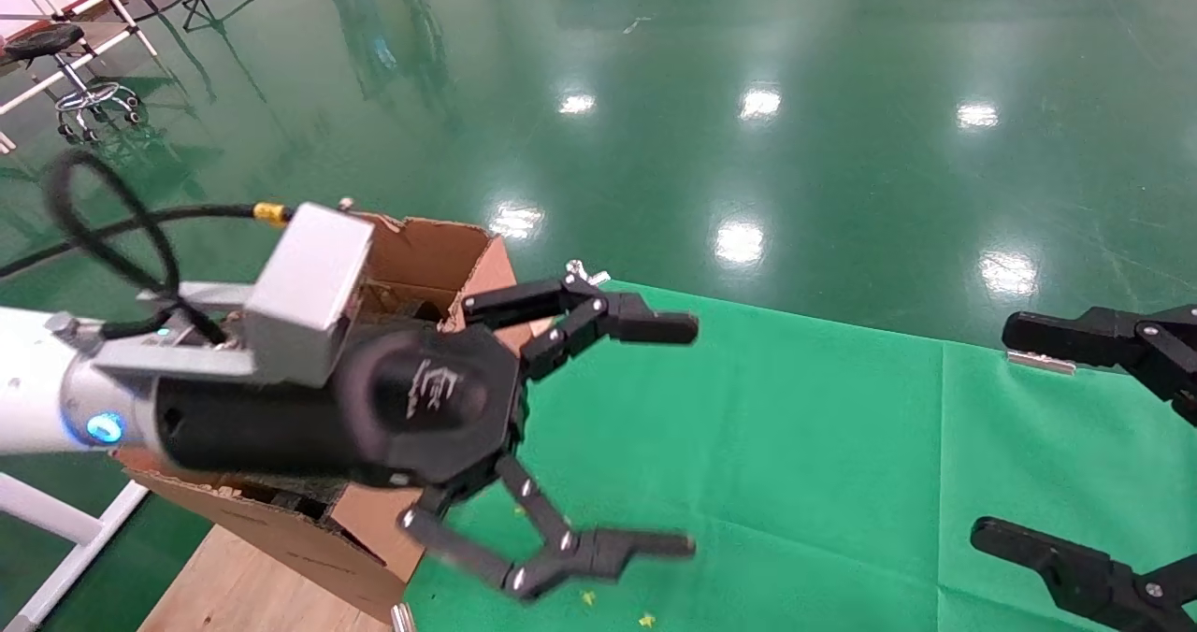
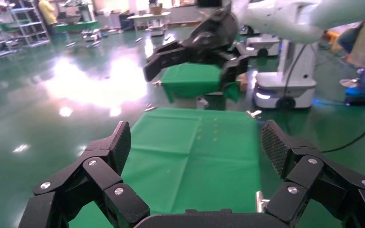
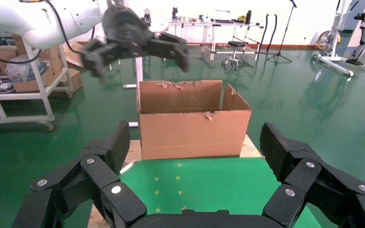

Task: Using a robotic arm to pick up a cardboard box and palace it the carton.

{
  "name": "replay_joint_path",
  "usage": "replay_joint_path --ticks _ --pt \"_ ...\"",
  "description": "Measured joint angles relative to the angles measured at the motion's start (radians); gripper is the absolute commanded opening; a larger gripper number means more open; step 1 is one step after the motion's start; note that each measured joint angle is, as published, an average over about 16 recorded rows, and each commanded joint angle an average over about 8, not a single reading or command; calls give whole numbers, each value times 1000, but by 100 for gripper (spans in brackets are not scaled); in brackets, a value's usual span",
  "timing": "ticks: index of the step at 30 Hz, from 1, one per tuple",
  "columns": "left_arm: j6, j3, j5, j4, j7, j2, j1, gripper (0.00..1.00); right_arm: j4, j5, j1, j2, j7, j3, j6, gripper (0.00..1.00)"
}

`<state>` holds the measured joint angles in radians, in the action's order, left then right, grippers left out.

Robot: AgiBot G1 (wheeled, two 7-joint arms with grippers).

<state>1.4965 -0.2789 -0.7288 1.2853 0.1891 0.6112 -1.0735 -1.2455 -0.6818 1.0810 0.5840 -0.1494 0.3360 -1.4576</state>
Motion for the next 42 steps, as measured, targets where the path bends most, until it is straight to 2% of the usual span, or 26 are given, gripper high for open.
replay_joint_path --ticks 42 --pt "-2 -2 -3 -3 -1 0 -2 100 0 0 0 0 0 0 0 100"
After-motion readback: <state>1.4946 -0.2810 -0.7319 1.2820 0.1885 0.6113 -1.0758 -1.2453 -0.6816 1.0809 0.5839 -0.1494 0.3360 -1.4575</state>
